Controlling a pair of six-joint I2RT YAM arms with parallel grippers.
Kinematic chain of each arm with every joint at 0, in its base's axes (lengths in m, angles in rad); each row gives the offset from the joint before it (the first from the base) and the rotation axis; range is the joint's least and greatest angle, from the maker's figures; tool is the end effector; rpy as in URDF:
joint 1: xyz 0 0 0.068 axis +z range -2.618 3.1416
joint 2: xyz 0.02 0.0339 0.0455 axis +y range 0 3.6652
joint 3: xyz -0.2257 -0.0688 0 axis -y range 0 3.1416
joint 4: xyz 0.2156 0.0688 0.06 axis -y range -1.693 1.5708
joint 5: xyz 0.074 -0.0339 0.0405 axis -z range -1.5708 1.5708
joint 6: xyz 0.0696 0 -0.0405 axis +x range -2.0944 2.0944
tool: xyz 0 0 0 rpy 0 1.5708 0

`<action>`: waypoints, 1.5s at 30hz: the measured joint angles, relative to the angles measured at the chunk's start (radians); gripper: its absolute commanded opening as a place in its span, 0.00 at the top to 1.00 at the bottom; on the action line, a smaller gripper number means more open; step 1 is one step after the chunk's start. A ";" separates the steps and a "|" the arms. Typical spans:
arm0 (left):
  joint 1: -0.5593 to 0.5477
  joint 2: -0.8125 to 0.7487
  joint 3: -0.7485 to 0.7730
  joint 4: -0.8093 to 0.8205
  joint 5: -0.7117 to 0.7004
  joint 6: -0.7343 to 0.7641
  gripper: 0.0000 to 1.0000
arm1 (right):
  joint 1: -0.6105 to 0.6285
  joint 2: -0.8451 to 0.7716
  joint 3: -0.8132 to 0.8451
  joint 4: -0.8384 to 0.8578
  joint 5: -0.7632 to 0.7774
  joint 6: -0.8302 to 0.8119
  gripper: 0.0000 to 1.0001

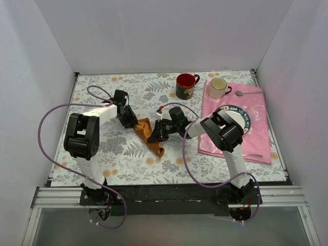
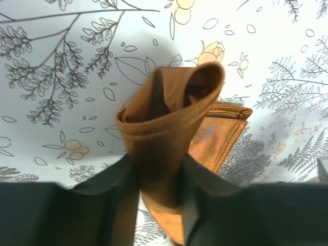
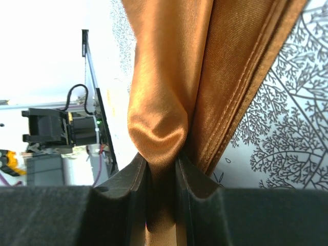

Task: Fold the napkin, place the utensils inside, and roll it up
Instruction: Roll the napkin with the utensil

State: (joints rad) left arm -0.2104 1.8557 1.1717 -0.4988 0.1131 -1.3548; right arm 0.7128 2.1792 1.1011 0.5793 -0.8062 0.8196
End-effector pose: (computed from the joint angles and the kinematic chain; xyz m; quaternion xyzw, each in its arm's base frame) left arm 0.3334 -0.0792 0.1079 -0.5213 0.8295 -0.1750 0.0974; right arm 0.2782 0.3069 0.0787 -0.1578 0.8004 0.5687 0.1046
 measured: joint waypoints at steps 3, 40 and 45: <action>0.006 0.003 0.002 -0.005 0.006 0.013 0.77 | 0.000 -0.008 0.001 -0.016 0.009 -0.037 0.83; 0.030 0.013 -0.004 0.034 0.060 0.030 0.77 | 0.390 0.020 0.579 -0.935 1.138 -0.940 0.35; 0.031 0.013 -0.005 0.036 0.060 0.032 0.76 | 0.387 0.019 0.552 -0.889 1.148 -0.932 0.51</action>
State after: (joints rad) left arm -0.1799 1.8690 1.1671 -0.4625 0.1730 -1.3228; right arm 1.0996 2.1983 1.6531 -0.3096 0.3420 -0.1123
